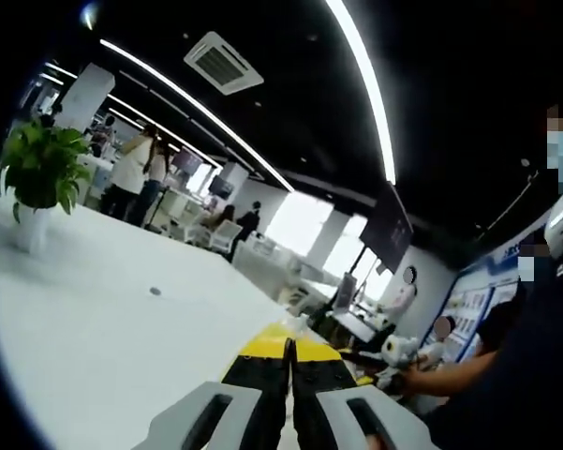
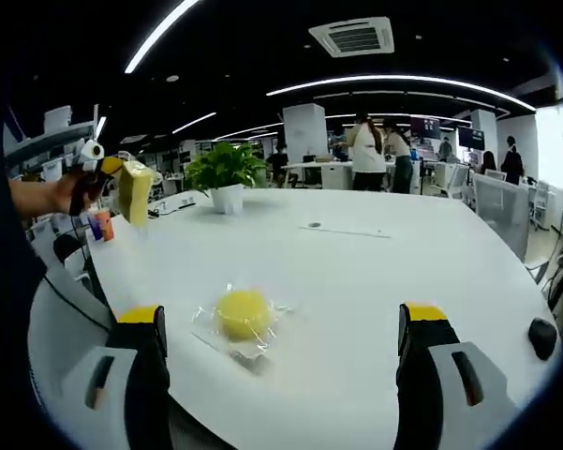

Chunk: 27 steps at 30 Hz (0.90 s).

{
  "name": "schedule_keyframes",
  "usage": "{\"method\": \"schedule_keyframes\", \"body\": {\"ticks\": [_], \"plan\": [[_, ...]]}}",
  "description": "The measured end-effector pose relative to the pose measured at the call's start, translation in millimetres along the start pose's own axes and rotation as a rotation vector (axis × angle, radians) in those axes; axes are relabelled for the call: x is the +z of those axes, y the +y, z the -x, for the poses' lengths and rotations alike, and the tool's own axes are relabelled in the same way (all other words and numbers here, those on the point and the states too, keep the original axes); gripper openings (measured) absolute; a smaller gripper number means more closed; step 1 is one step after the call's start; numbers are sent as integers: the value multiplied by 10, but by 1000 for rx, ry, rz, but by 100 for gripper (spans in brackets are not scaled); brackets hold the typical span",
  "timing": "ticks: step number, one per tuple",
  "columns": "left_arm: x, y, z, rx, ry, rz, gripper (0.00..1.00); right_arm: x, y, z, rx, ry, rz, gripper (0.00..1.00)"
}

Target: Compare the silicone blocks by pressing each to a similar depth, holding the contact briefly, and releasing to observe deformation and rebound differences across the visible hardness samples.

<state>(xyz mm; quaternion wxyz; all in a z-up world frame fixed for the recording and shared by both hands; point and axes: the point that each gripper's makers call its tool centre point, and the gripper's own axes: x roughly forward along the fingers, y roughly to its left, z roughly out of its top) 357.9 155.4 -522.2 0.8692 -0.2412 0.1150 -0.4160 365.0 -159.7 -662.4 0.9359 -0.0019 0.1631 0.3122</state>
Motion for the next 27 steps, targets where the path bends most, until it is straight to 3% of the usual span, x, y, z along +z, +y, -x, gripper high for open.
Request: {"method": "schedule_keyframes", "body": {"ticks": [13, 27], "plan": [[-75, 128, -12, 18, -13, 35, 0, 86, -20, 19, -9, -11, -8, 96], [-293, 331, -23, 54, -6, 109, 0, -14, 61, -41, -2, 9, -27, 96]]}}
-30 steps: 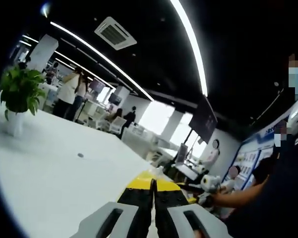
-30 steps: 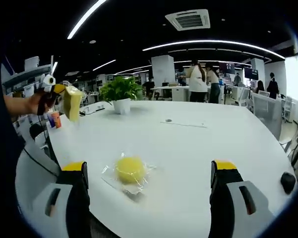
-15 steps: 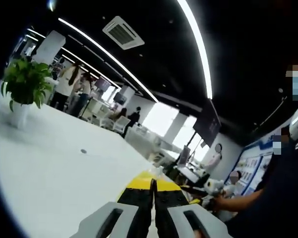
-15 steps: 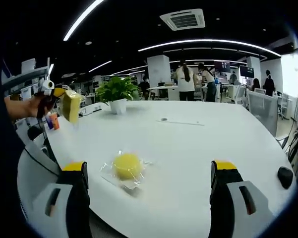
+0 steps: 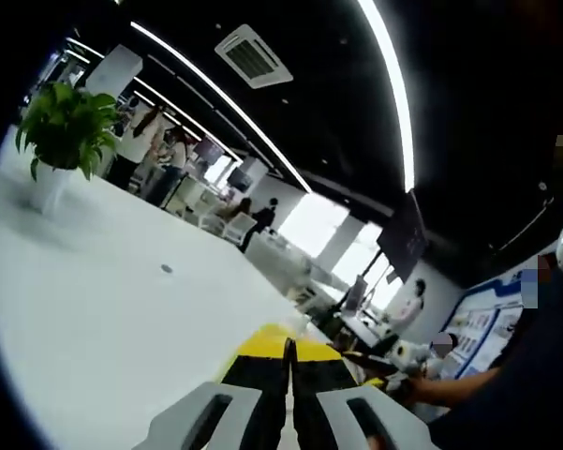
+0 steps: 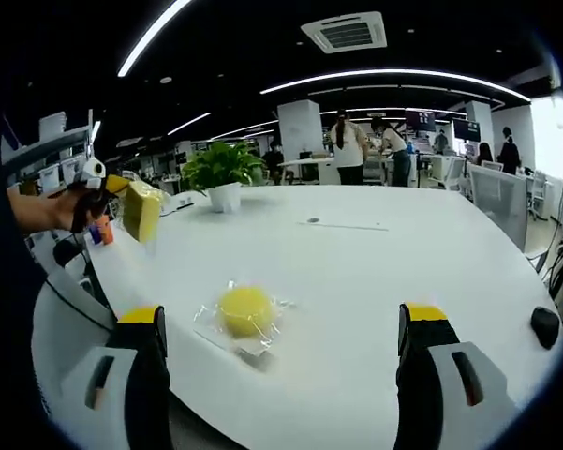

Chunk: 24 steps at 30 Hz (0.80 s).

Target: Compare the silicone blocks by pressing each to a similar depth, holding the contact briefly, and releasing to observe deformation and rebound differences across the visible hardness samples.

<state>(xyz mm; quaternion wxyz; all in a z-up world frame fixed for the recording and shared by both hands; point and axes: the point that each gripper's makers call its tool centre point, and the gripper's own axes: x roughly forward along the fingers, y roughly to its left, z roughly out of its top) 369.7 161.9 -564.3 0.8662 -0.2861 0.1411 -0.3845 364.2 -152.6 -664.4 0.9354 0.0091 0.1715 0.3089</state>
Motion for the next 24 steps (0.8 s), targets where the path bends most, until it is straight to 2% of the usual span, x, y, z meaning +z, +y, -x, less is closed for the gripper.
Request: {"method": "schedule_keyframes", "body": {"ticks": [12, 24], "plan": [[-114, 185, 48, 16, 13, 44, 0, -54, 32, 14, 0, 9, -5, 96], [-261, 290, 24, 35, 21, 95, 0, -71, 38, 20, -1, 6, -24, 96]]}}
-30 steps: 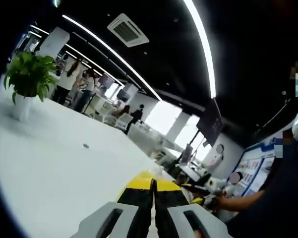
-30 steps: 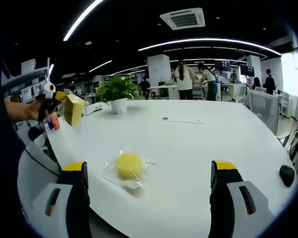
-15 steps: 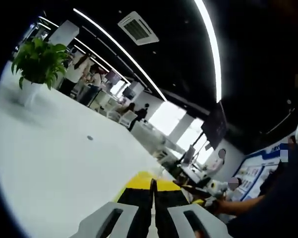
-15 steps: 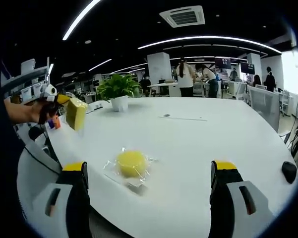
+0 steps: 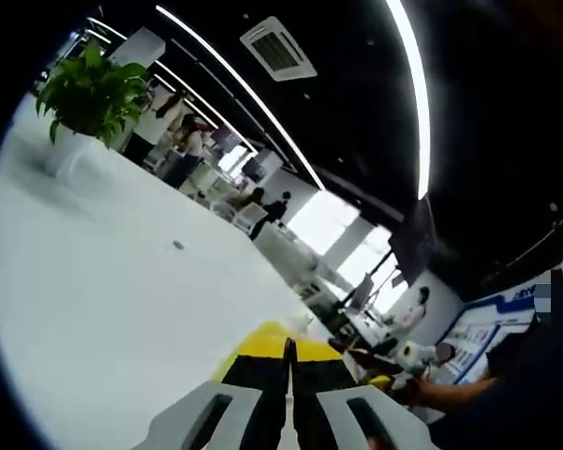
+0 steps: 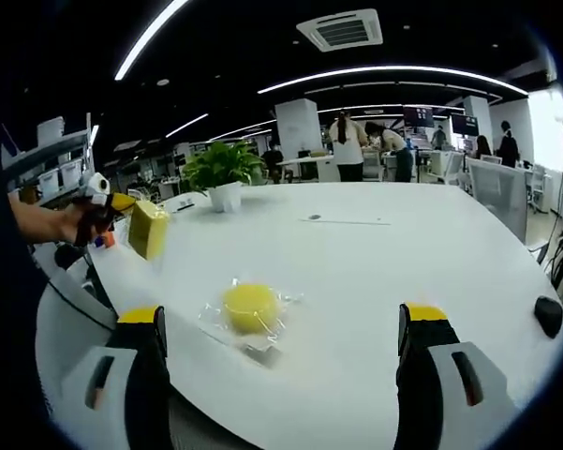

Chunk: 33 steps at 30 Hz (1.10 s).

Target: Compare the silicone blocks by pressing each to a similar depth, holding the contact briefly, and releasing to observe deformation and rebound differences across the visible hardness samples.

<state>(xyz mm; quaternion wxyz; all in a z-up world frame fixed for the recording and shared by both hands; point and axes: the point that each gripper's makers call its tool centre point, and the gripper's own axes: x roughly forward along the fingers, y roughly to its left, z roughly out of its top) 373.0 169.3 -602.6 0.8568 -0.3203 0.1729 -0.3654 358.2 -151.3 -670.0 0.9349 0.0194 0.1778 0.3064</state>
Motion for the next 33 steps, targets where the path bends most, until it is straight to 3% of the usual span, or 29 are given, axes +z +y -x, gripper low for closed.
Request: {"method": "schedule_keyframes", "body": {"ticks": [33], "plan": [[-312, 319, -101, 40, 42, 107, 0, -83, 4, 76, -1, 23, -17, 96]]}}
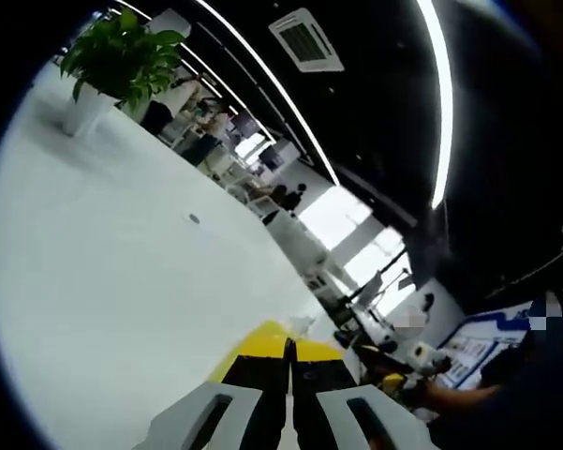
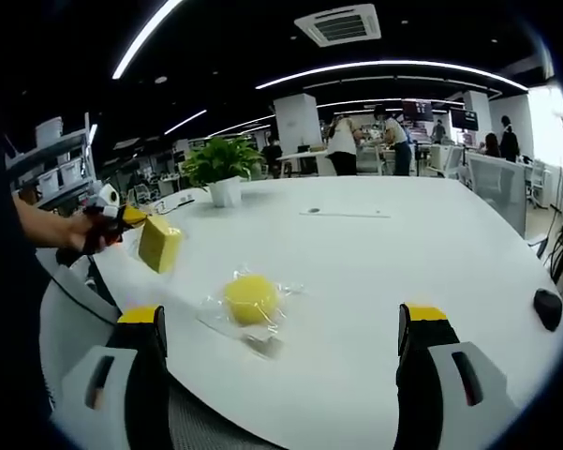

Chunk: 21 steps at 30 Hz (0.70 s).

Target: Compare the silicone blocks by pressing each to a similar depth, holding the contact briefly, and releasing to observe deformation and rebound differences across the visible hardness samples.

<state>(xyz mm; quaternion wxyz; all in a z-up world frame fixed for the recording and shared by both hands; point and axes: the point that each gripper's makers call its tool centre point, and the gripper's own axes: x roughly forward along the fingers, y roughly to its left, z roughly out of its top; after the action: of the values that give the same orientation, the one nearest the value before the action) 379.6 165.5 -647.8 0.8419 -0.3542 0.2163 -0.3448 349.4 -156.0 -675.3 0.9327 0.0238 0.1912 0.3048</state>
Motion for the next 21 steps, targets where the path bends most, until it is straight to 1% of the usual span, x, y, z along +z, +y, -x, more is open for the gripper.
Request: {"method": "schedule_keyframes", "body": {"ticks": [9, 11, 12, 13, 14, 17, 20, 21], "plan": [[-92, 162, -6, 25, 10, 37, 0, -58, -8, 4, -7, 11, -10, 96], [-101, 217, -7, 29, 0, 65, 0, -68, 2, 0, -7, 12, -16, 96], [-108, 239, -11, 27, -5, 95, 0, -73, 8, -3, -6, 13, -16, 96], [-111, 306, -10, 43, -15, 120, 0, -78, 19, -10, -4, 13, -17, 96], [-110, 326, -10, 47, -17, 120, 0, -80, 23, -12, -4, 13, -17, 96], [-75, 429, -11, 54, -41, 155, 0, -106, 44, -30, 0, 21, -20, 96], [-56, 484, -17, 62, -48, 161, 0, -123, 53, -37, 6, 28, -25, 96], [-42, 532, -20, 73, -52, 162, 0, -125, 55, -39, 7, 28, -23, 96]]}}
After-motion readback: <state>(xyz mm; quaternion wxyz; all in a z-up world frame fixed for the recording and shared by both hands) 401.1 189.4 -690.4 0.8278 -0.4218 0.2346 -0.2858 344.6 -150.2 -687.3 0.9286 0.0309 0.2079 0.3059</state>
